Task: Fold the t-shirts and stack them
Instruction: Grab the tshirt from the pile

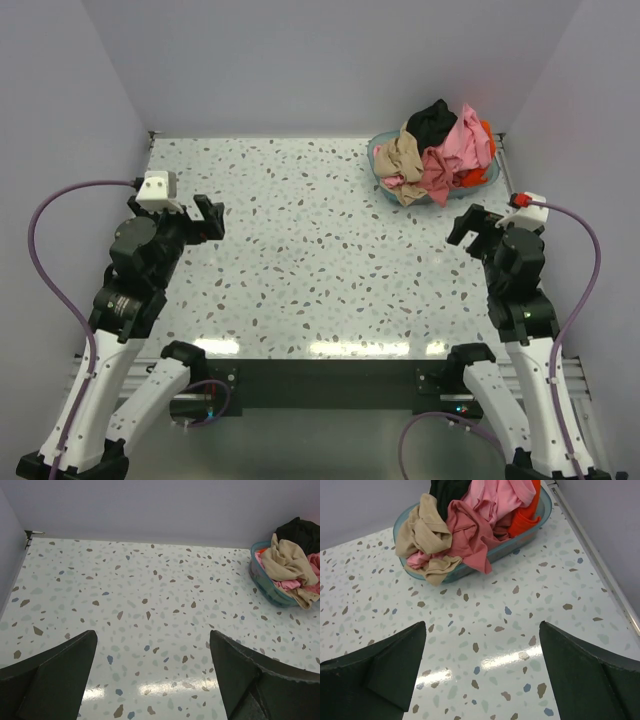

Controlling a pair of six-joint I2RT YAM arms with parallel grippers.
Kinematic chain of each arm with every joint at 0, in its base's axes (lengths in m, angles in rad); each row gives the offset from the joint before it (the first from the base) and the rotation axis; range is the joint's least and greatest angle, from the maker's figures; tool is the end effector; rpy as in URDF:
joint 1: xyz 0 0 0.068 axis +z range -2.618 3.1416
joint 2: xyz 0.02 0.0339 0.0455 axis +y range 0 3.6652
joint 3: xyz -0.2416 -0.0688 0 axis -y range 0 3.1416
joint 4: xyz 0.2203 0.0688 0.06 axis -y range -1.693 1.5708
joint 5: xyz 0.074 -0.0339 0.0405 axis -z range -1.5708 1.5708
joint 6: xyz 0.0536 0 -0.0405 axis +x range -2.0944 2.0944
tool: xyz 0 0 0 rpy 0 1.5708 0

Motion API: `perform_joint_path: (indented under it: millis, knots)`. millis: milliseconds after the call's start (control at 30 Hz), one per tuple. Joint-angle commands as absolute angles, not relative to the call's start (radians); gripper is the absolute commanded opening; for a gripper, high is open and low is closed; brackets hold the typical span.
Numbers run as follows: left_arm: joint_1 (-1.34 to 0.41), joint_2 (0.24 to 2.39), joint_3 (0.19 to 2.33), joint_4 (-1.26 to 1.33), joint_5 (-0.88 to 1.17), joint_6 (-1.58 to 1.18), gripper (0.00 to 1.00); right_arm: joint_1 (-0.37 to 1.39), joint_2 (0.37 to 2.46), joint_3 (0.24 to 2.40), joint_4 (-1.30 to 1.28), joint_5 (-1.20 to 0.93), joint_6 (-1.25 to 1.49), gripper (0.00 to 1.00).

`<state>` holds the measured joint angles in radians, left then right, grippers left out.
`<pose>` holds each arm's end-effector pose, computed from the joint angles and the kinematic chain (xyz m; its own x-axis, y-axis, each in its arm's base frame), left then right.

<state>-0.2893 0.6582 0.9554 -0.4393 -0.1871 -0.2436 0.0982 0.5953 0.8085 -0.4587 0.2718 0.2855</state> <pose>0.1441 -0.0325 0.3652 -0.1568 -0.2006 -0.9670 0.0680 0.9746 -0.2132 0.1452 -0.0002 0.3237 -0.1857 0.2543 -0.9491 0.2262 0.9511 0.2106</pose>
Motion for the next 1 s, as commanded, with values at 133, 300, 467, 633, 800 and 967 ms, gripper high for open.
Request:
perform_joint_path:
  millis: [133, 300, 467, 633, 800, 967]
  knots:
    - [-0.290, 0.670, 0.945, -0.403, -0.250, -0.229, 1.00, 0.098, 0.581, 0.856, -0.474, 0.293, 0.296, 0.99]
    - [-0.290, 0.690, 0.942, -0.387, -0.296, -0.212, 1.00, 0.098, 0.598, 0.877, -0.489, 0.299, 0.293, 0.99]
    - [-0.290, 0.678, 0.885, -0.309, -0.316, -0.175, 1.00, 0.098, 0.615, 0.899, -0.509, 0.295, 0.278, 0.99]
    - [-0.290, 0.681, 0.842, -0.235, -0.313, -0.149, 1.00, 0.100, 0.682, 1.005, -0.531, 0.287, 0.239, 0.99]
    - [-0.290, 0.680, 0.822, -0.233, -0.321, -0.163, 1.00, 0.098, 0.836, 1.155, -0.538, 0.315, 0.226, 0.99]
    - [-0.290, 0.663, 0.790, -0.235, -0.318, -0.181, 1.00, 0.098, 1.082, 1.293, -0.515, 0.244, 0.239, 0.99]
